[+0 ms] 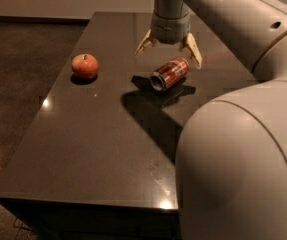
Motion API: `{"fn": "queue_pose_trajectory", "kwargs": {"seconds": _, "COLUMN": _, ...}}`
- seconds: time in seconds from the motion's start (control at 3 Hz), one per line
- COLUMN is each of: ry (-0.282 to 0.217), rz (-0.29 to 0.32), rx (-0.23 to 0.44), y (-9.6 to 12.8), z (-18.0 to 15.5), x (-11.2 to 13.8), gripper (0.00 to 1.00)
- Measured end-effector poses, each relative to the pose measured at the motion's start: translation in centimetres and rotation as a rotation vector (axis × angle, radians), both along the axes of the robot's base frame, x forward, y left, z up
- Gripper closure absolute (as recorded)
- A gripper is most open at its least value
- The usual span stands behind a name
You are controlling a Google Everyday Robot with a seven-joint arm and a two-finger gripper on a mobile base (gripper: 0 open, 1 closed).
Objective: Place coke can upright
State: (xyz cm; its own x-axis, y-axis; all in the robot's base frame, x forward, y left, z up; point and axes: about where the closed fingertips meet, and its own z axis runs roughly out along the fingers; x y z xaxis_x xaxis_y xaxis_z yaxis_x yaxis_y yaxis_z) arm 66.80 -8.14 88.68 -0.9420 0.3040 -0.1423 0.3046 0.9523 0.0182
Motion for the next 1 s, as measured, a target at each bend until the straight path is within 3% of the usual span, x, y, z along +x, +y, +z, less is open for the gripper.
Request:
{"fn": "queue_pose_trajectory", "kwargs": {"seconds": 0.33, "ry": 0.039, "rz": -0.117, "rx": 0.031, "y": -0.2, "z": -1.3, "x": 0.5, "gripper": 0.0}}
{"fn": "queue_pose_trajectory", "kwargs": {"seconds": 0.67, "ry": 0.059, "rz": -0.196, "rx": 0.055, "y": -0.3, "z": -2.2, "x": 1.3, "gripper": 0.0}}
{"fn": "queue_pose_trajectory", "kwargs": {"seconds": 1.0, "ry": 0.067, "rz": -0.278, "rx": 0.07, "y": -0.6, "z": -2.5, "x": 1.8, "gripper": 0.18}}
